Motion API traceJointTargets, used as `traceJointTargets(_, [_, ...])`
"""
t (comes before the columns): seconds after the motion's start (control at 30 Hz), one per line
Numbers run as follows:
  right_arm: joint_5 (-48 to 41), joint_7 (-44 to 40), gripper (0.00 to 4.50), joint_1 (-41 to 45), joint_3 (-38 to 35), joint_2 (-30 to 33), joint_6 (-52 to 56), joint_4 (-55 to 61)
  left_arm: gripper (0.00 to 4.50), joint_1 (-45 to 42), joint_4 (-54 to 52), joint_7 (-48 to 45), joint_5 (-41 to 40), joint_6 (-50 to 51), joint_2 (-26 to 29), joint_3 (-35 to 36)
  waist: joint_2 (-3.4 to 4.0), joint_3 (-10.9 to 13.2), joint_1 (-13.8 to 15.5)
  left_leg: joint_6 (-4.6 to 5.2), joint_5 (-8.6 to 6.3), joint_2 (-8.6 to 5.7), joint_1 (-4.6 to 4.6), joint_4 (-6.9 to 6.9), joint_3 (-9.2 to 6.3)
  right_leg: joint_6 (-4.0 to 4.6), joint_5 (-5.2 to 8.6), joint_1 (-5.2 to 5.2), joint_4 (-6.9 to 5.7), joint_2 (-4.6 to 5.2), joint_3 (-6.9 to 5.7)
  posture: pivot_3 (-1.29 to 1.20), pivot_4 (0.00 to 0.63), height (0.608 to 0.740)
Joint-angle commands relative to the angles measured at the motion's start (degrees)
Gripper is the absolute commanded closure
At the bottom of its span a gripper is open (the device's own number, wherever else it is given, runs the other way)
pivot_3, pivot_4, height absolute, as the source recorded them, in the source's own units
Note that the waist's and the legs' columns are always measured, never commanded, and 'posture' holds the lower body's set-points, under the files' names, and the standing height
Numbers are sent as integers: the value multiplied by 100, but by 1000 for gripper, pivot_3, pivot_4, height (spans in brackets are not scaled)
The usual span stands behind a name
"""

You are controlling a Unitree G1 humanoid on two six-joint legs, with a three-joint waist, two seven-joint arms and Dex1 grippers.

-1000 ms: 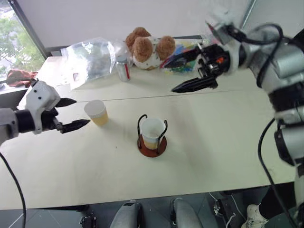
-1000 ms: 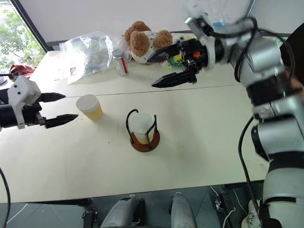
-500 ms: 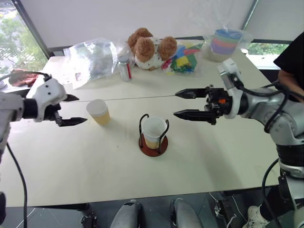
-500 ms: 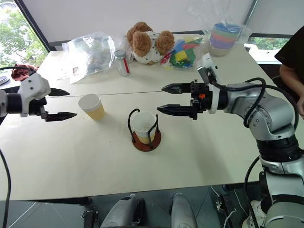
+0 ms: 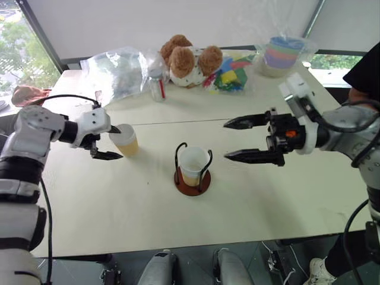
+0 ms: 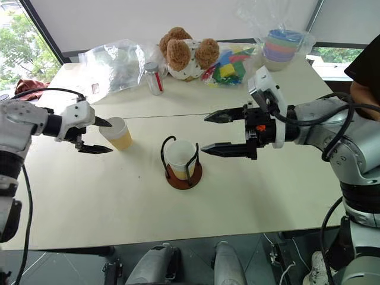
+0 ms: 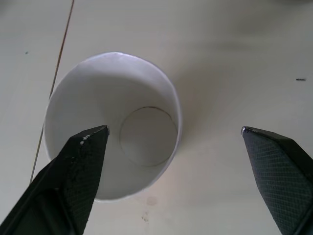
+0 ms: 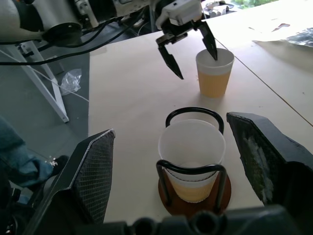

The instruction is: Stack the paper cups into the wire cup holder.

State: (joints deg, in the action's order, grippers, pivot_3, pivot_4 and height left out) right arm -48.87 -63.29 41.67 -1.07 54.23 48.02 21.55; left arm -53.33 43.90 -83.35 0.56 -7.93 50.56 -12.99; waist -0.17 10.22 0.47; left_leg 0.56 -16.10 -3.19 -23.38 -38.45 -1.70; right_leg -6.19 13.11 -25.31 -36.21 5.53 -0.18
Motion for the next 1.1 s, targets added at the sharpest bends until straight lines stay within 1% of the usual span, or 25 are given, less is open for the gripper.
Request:
traceJointTargets(0.03, [-102,9,477,174,-252,96,35,213,1792,-329,384,-88,213,-410,-44,-48,-3,2,-14,2,-1,0,-1,-5,0,0,0,0,0,0,0,0,150,740])
traceJointTargets(0.13, [-93,55,477,154,-248,100,66,279,3383,-487,672,-124,363,-656,-141,-96,-3,2,-19,24,-14,2,-6,-35,-1,-1,0,2,-6,-2,0,0,150,740])
traceJointTargets(0.2, [-114,66,477,158,-263,106,84,296,4335,-587,808,-144,426,-745,-201,-112,-3,2,-19,29,-17,2,-8,-48,0,-2,0,8,-8,-1,0,0,150,740])
traceJointTargets(0.23, [-112,69,477,162,-263,111,84,306,4430,-647,848,-139,467,-818,-225,-124,-4,2,-19,31,-18,2,-8,-56,0,-2,0,11,-8,-1,0,0,150,740])
traceJointTargets(0.37, [-11,44,477,126,-245,195,57,332,4430,-908,922,-297,507,-898,-289,-99,-5,3,24,32,-19,1,-8,-68,-1,-12,-6,19,-6,0,0,0,150,740])
traceJointTargets(0.47, [148,3,477,-82,-427,513,58,254,4430,-1582,585,-782,288,-485,-319,-109,-19,10,43,32,-19,-1,-13,-69,-4,-13,-6,19,-5,0,-1,0,150,740])
traceJointTargets(0.53, [290,-51,477,-335,-609,818,37,186,4430,-2092,13,-914,-374,252,-319,-404,-31,16,54,32,-19,-2,-22,-73,-13,-14,-7,19,-5,0,-8,0,150,740])
traceJointTargets(0.63, [342,15,477,-610,-838,1019,56,221,4430,-2535,-1176,-915,-1865,1573,-156,-1057,-31,14,19,46,-27,-4,-39,-75,-18,-27,-14,19,4,3,-9,0,150,740])
traceJointTargets(0.7, [284,124,477,-744,-961,1023,117,326,4430,-2663,-1729,-915,-2597,2048,-128,-1341,-25,11,-26,60,-37,-5,-38,-75,-8,-29,-14,17,9,7,-2,0,150,740])
traceJointTargets(0.77, [245,202,477,-897,-1047,1036,177,483,4430,-2706,-2144,-915,-3154,2314,-118,-1610,-15,7,-81,63,-39,-4,-30,-74,-1,-30,-13,17,8,7,1,0,150,740])
traceJointTargets(0.8, [225,238,477,-946,-1078,1035,203,547,4430,-2701,-2317,-915,-3365,2396,-111,-1744,-15,7,-114,63,-39,-4,-28,-72,1,-32,-12,17,7,7,2,0,150,740])
traceJointTargets(0.93, [-110,577,477,-931,-1406,855,382,622,4430,-2698,-3068,-915,-3946,2322,266,-2649,-9,13,-167,61,-37,2,-11,-71,8,-32,-11,11,0,2,13,0,150,740])
traceJointTargets(1.1, [-352,800,477,-1267,-1593,883,554,974,4430,-2937,-2996,-915,-4139,1887,290,-3292,-7,11,-98,58,-35,4,-2,-74,8,-31,-11,22,-5,-1,13,0,150,740])
